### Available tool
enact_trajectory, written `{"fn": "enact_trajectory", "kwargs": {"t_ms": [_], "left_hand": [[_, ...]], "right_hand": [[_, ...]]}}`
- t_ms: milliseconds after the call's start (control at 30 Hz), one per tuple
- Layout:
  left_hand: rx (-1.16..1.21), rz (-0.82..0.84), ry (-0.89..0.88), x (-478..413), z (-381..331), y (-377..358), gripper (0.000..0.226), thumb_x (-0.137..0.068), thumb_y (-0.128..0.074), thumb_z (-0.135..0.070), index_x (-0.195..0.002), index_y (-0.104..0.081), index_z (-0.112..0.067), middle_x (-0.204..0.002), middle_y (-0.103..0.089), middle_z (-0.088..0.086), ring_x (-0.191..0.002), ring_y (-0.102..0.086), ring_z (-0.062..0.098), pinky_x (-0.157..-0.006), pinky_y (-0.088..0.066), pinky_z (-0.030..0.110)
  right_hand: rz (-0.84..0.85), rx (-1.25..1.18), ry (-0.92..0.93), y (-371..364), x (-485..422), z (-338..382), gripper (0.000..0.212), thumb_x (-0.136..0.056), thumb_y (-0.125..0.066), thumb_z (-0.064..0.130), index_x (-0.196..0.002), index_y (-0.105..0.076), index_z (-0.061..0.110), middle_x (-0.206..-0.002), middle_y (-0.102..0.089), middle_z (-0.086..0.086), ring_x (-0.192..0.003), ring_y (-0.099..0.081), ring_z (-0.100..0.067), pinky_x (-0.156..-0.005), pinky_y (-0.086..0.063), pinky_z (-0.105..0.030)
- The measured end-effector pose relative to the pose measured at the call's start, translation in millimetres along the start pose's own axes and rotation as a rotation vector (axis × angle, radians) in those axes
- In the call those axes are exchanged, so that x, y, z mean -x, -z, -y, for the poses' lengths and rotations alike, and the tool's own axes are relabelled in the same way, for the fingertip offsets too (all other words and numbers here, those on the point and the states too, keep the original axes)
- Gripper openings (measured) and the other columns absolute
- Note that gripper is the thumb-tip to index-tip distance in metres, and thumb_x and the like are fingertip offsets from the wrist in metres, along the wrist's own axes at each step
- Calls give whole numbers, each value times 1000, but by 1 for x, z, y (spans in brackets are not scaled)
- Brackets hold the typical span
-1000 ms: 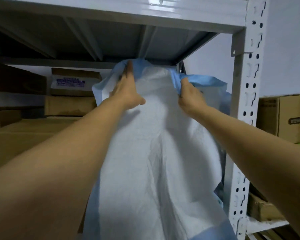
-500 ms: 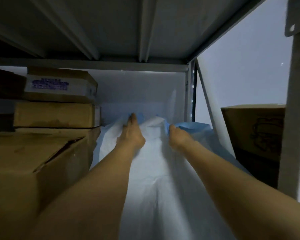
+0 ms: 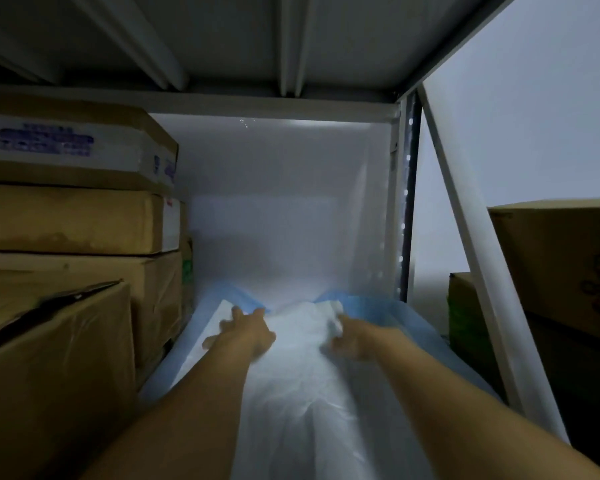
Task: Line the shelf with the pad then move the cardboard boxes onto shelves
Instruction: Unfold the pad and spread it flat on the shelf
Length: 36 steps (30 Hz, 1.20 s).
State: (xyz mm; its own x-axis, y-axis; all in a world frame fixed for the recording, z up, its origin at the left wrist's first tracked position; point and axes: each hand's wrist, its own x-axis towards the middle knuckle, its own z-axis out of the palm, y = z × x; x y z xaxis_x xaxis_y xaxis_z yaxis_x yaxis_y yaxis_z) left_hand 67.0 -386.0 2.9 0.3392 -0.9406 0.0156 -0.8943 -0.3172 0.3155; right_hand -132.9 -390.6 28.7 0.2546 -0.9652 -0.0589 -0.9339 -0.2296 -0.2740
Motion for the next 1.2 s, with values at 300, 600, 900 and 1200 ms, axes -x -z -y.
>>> {"fn": "enact_trajectory", "kwargs": {"t_ms": [300,600,900,1200], "left_hand": [[-157,180,-52,44,-2,6,94,-58,-52,-62,-137,-45,-12,-142,-46,10,-127,-46,33,-107,-37,47],[-124,272,-409,192,-15,52,58,-96,-41,-50,-141,-45,-12,-148,-40,5,-135,-38,24,-106,-30,31],[154,472,-802,352,-24,74,64,-72,-69,-61,-129,-52,-38,-146,-38,-11,-135,-36,15,-113,-29,39],[-34,-181,-705,377,-43,41,20,-88,-53,-22,-105,-63,-19,-110,-65,10,-97,-60,32,-79,-48,33]], "right_hand": [[147,351,-8,13,59,13,52,-97,-43,31,-144,-37,11,-151,-35,-8,-136,-36,-27,-112,-28,-37],[15,293,43,21,188,23,40,-97,-41,21,-136,-49,14,-140,-48,-5,-127,-45,-24,-107,-34,-33],[-357,25,66,27,284,18,30,-95,-48,4,-120,-62,14,-108,-64,-7,-90,-66,-25,-81,-56,-32],[-557,-81,148,31,355,-1,33,-96,-43,44,-72,-50,22,-83,-68,-10,-69,-67,-25,-71,-56,-40]]}}
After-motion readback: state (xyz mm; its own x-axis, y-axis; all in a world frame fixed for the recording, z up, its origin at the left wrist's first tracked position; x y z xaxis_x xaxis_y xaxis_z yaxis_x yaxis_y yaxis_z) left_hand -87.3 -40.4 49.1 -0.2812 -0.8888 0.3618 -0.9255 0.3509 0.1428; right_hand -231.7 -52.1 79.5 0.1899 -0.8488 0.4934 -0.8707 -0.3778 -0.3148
